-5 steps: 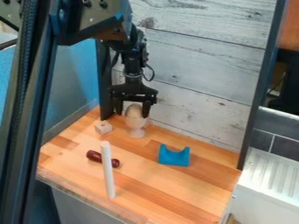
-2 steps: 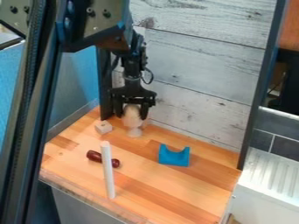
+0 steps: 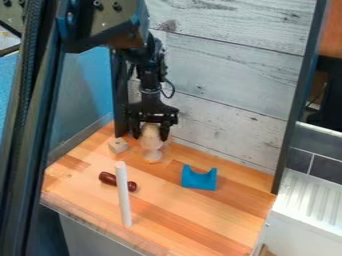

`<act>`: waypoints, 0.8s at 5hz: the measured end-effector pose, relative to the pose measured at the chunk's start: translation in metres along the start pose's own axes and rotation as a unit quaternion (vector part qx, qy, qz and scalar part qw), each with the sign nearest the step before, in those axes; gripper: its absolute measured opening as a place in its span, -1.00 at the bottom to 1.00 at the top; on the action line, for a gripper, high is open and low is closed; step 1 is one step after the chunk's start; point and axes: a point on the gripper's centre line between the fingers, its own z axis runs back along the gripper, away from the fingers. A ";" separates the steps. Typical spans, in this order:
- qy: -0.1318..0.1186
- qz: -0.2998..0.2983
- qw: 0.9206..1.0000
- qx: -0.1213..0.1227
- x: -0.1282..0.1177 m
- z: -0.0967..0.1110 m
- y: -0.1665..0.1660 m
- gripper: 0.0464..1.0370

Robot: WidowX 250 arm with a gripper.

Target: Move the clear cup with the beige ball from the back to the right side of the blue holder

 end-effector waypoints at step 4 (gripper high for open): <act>-0.029 -0.067 0.996 -0.048 -0.043 0.062 -0.061 0.65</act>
